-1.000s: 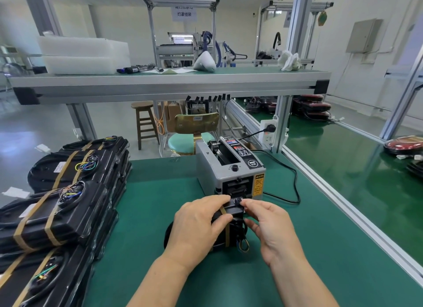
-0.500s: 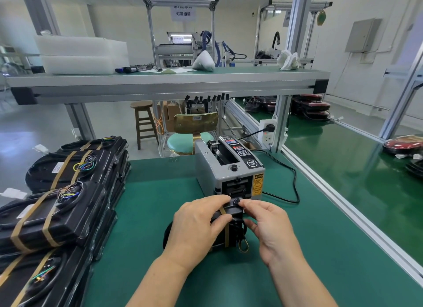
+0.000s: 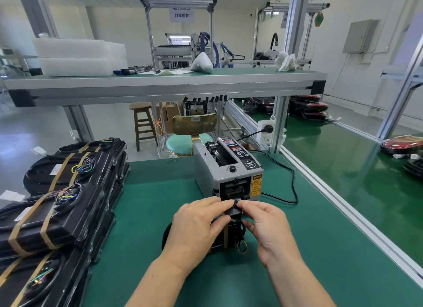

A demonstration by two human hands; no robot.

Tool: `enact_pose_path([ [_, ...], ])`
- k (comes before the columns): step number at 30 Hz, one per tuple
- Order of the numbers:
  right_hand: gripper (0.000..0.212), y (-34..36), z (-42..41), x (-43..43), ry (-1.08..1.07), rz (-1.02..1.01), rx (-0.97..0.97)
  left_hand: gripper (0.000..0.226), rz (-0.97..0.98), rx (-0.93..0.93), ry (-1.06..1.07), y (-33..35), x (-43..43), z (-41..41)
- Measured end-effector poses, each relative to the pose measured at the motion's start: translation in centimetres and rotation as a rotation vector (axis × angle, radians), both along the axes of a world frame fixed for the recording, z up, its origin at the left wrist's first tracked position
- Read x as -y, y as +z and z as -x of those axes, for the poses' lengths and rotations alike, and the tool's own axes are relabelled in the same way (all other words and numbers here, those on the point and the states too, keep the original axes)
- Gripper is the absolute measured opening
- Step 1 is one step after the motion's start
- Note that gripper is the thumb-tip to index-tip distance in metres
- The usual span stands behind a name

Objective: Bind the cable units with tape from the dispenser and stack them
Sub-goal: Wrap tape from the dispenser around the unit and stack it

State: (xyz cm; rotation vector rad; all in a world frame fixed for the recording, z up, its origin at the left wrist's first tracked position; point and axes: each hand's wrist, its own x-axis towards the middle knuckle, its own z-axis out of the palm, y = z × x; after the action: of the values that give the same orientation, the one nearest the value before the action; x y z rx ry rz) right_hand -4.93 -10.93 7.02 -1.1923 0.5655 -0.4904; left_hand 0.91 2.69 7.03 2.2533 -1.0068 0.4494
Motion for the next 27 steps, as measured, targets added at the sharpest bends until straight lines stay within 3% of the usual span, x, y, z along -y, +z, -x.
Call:
enact_pose_path([
  [9,0.018,-0.4,0.2,0.3,0.021,0.084,-0.003,0.027,-0.067,0.021,-0.025,0.2,0.0,-0.3],
  [17,0.025,-0.9,-0.3,1.1,-0.160,0.409,-0.051,0.026,-0.079,0.014,-0.008,0.2,0.0,-0.2],
  [23,0.030,-0.5,-2.2,0.6,-0.027,0.643,-0.162,0.024,-0.120,0.003,-0.020,0.2,0.0,-0.5],
  [27,0.020,-0.9,-2.6,0.7,-0.010,0.641,-0.159,0.025,-0.087,-0.009,-0.021,0.2,-0.2,-0.5],
])
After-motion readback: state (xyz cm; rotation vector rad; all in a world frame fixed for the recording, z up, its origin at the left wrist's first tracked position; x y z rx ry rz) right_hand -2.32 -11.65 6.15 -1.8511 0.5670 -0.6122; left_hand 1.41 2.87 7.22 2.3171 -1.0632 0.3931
